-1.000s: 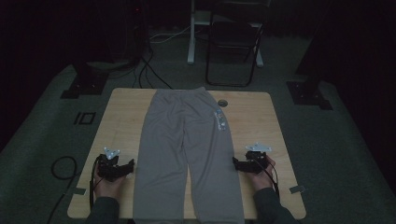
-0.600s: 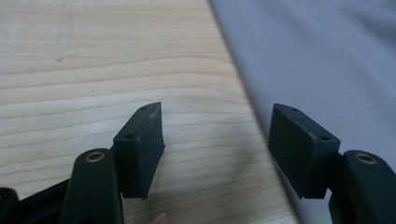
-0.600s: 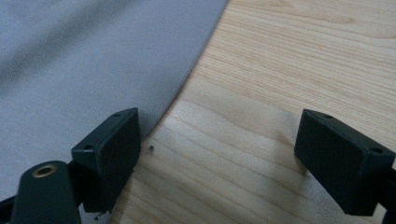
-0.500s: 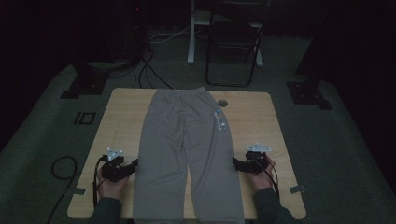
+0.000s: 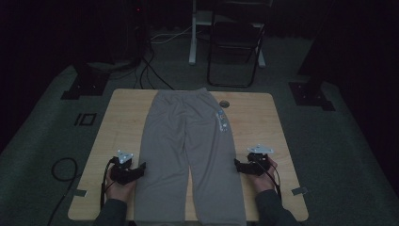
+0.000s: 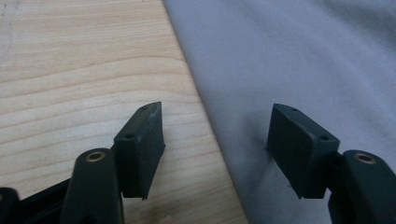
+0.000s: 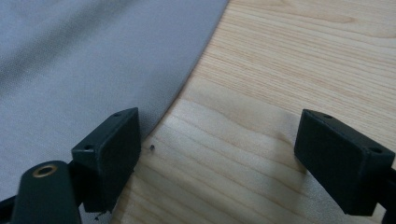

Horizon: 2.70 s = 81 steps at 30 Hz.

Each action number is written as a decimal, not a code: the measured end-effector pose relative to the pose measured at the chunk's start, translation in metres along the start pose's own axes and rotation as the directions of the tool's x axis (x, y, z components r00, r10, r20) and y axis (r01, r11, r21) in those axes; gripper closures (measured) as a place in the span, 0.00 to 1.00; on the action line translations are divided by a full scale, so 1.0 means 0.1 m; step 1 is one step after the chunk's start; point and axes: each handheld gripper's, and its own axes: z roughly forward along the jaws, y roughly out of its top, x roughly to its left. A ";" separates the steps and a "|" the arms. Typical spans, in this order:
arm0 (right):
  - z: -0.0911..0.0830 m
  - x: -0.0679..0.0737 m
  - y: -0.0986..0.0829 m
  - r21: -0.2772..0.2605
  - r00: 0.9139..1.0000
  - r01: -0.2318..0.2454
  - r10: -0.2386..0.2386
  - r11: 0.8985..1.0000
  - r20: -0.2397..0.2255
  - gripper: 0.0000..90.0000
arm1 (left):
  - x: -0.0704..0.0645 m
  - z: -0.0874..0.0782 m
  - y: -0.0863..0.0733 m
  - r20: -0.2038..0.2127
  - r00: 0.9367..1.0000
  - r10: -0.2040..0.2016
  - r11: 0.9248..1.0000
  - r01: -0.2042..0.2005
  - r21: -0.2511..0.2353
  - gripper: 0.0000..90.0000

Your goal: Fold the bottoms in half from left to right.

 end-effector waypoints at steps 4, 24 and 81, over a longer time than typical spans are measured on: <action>-0.01 0.04 -0.01 0.000 1.000 0.009 -0.009 1.000 -0.007 0.16 | -0.04 0.01 0.03 0.006 1.000 0.002 1.000 -0.002 0.004 0.57; -0.14 0.15 -0.14 -0.001 0.997 0.052 -0.052 0.999 -0.054 0.16 | -0.43 -0.04 0.54 0.241 0.970 0.026 0.997 -0.009 -0.073 0.99; -0.23 0.17 -0.01 -0.078 1.000 0.018 -0.017 0.997 0.010 0.47 | -1.13 0.53 0.85 0.355 0.914 0.195 0.980 -0.194 -0.040 0.62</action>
